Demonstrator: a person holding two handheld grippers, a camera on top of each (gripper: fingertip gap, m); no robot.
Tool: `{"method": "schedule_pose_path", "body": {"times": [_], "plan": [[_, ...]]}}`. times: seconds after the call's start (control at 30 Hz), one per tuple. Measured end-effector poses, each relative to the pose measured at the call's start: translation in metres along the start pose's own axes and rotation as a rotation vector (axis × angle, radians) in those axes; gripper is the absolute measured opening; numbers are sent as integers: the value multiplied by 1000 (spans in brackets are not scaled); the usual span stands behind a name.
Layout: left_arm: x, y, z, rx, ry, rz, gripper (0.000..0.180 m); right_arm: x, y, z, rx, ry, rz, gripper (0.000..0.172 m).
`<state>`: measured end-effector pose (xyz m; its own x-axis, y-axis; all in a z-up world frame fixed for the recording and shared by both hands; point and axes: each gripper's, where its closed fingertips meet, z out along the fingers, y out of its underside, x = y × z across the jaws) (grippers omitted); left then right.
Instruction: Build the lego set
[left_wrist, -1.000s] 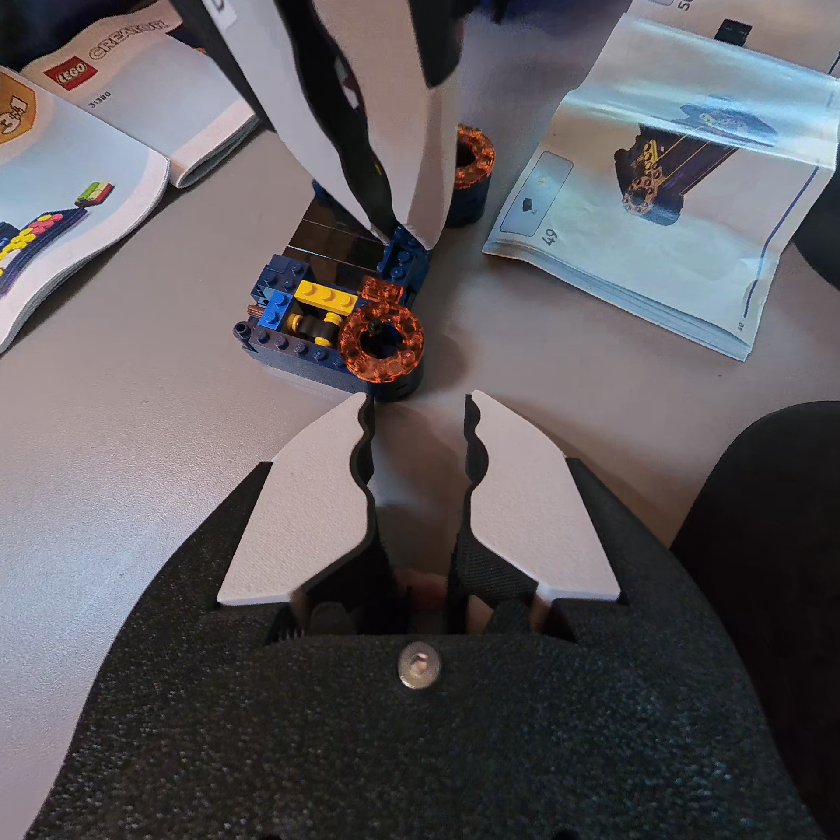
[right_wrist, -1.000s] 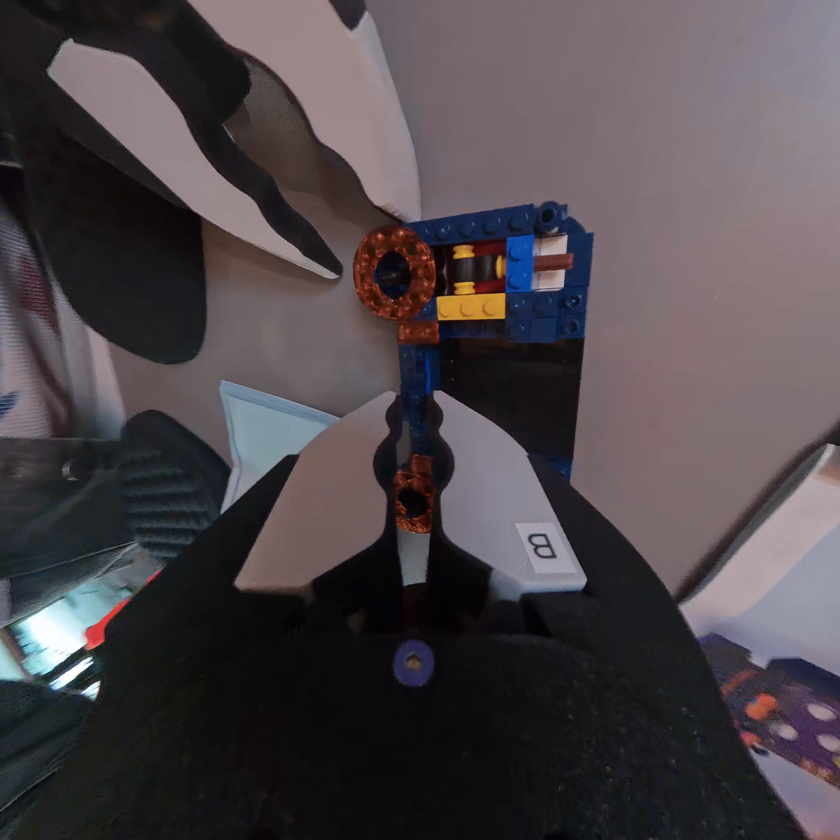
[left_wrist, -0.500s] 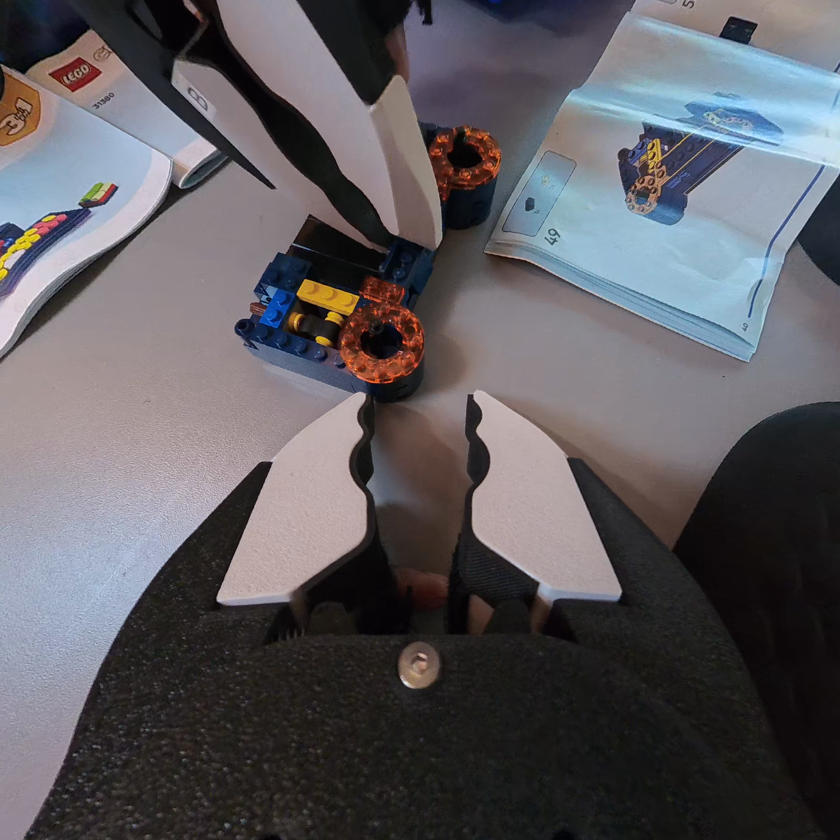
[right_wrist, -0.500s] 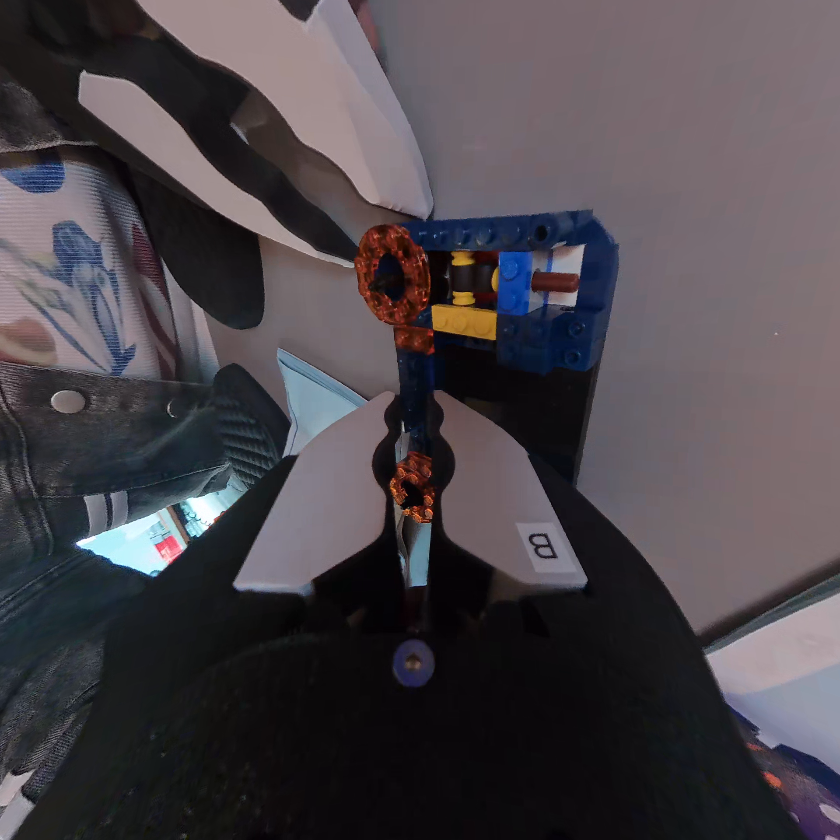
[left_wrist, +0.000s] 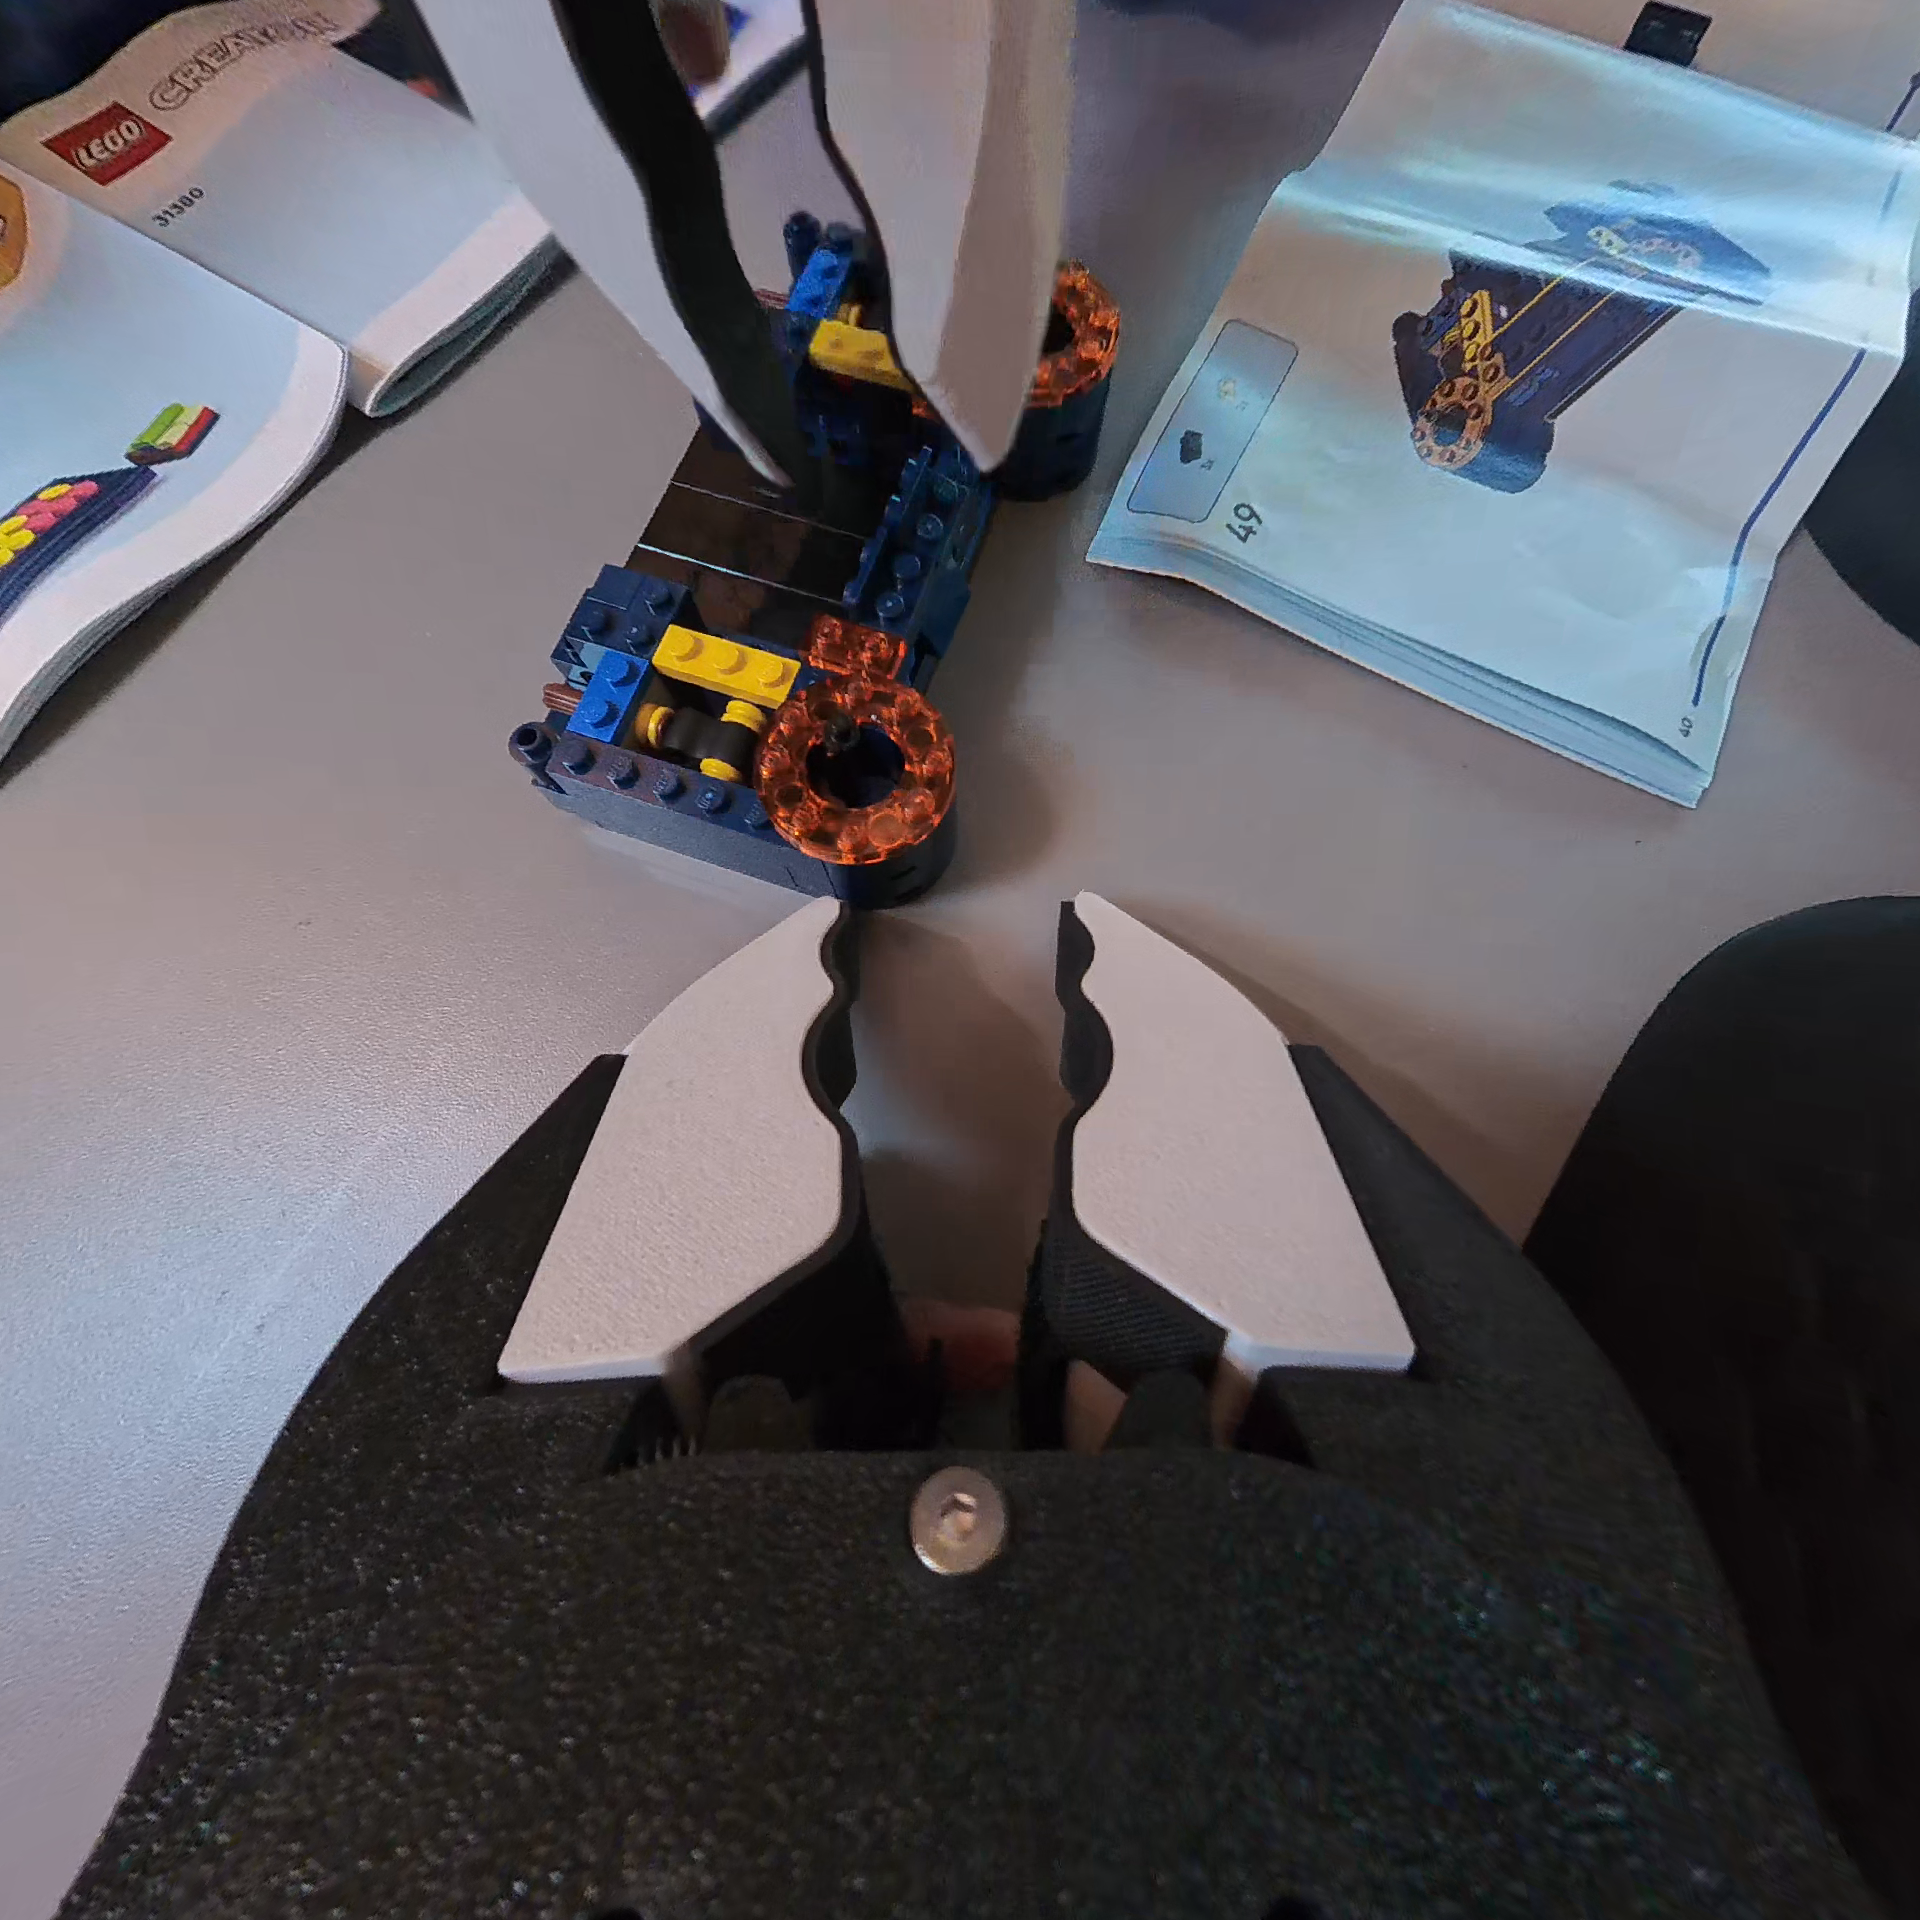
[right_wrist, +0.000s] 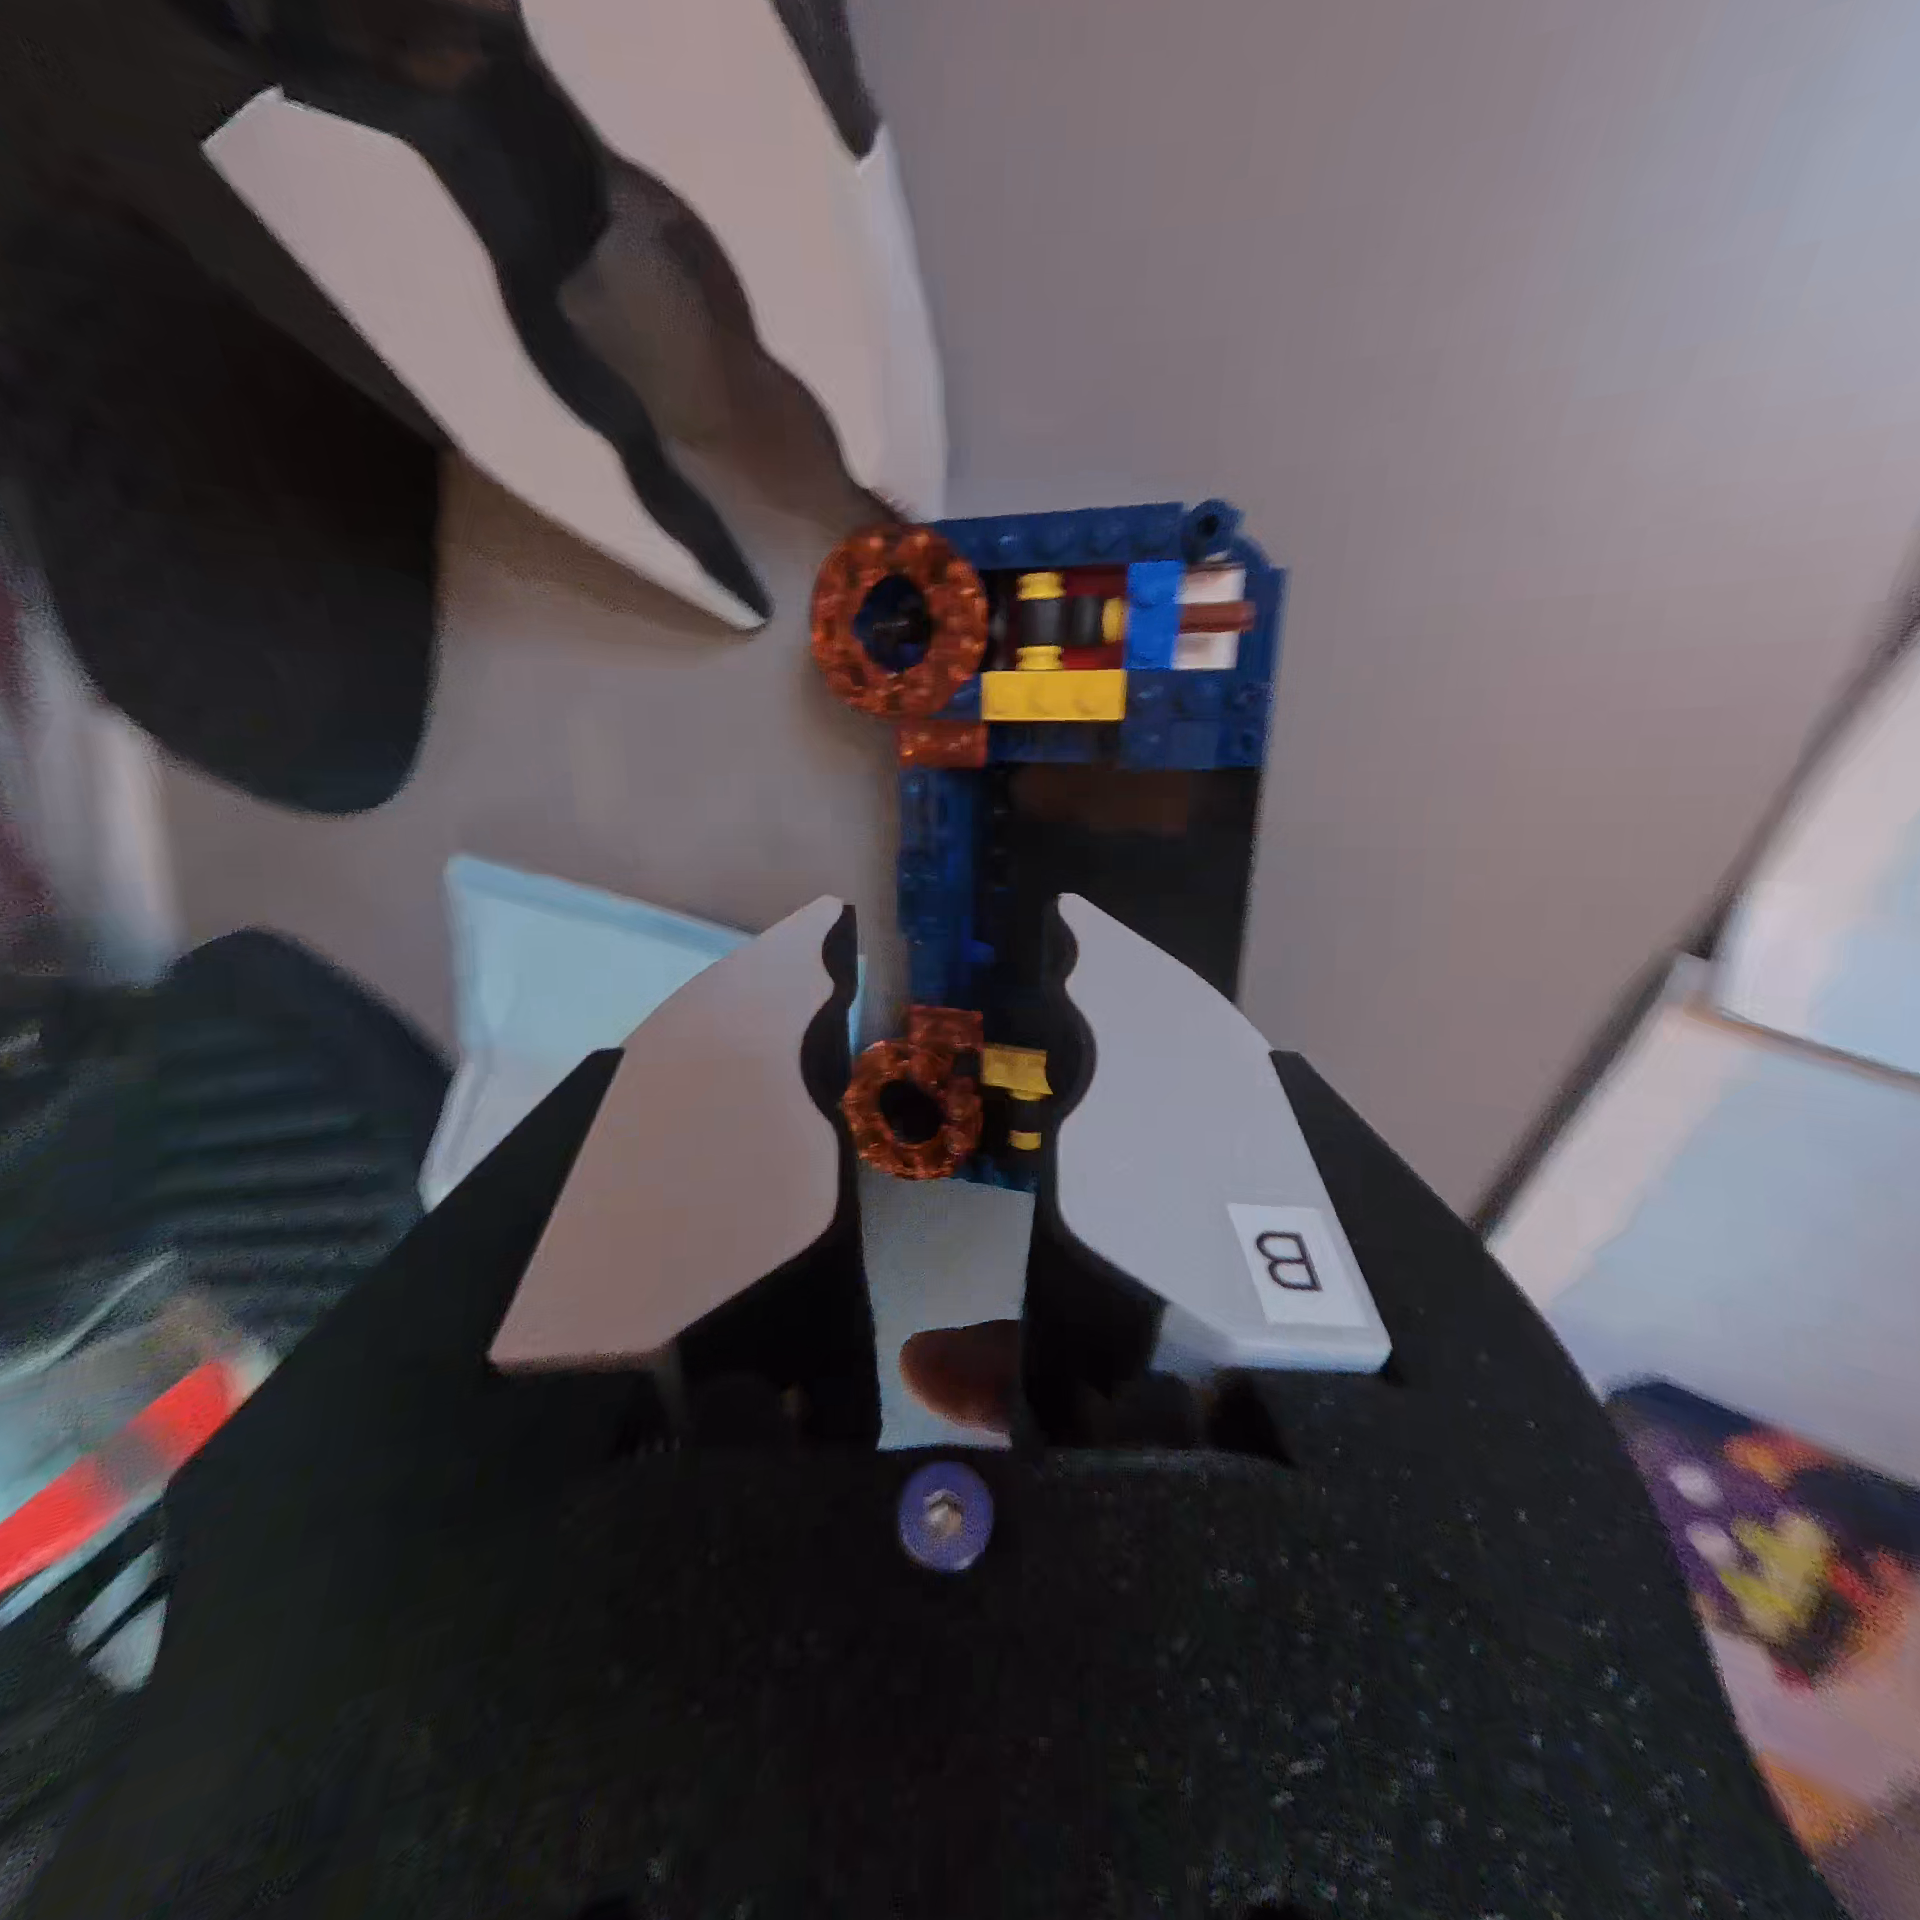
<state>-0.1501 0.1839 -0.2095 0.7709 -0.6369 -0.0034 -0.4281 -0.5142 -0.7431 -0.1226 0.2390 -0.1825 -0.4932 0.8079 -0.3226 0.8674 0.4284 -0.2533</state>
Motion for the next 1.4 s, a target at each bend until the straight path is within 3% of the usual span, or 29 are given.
{"method": "schedule_pose_path", "body": {"times": [0.17, 0.37, 0.6, 0.7, 1.07, 1.4], "plan": [[0, 0, 0, 1, 0, -3, 38, -7, -1, -3, 83, 398, -153, 22], [-3, -2, -2, 20, -10, -25, 44, -6, -4, 4, 65, 599, -234, 13], [-4, -1, -1, 9, -16, -30, 49, 0, -1, 8, 34, 607, -234, 10], [-4, 0, 0, 2, -15, -25, 48, 0, -2, 5, 40, 630, -243, 0], [-4, 0, 0, -2, -21, -20, 47, -3, -1, 5, 146, 567, -211, 2], [-5, 0, 1, -2, -23, -20, 47, -5, -2, 5, 154, 627, -241, 0]]}}
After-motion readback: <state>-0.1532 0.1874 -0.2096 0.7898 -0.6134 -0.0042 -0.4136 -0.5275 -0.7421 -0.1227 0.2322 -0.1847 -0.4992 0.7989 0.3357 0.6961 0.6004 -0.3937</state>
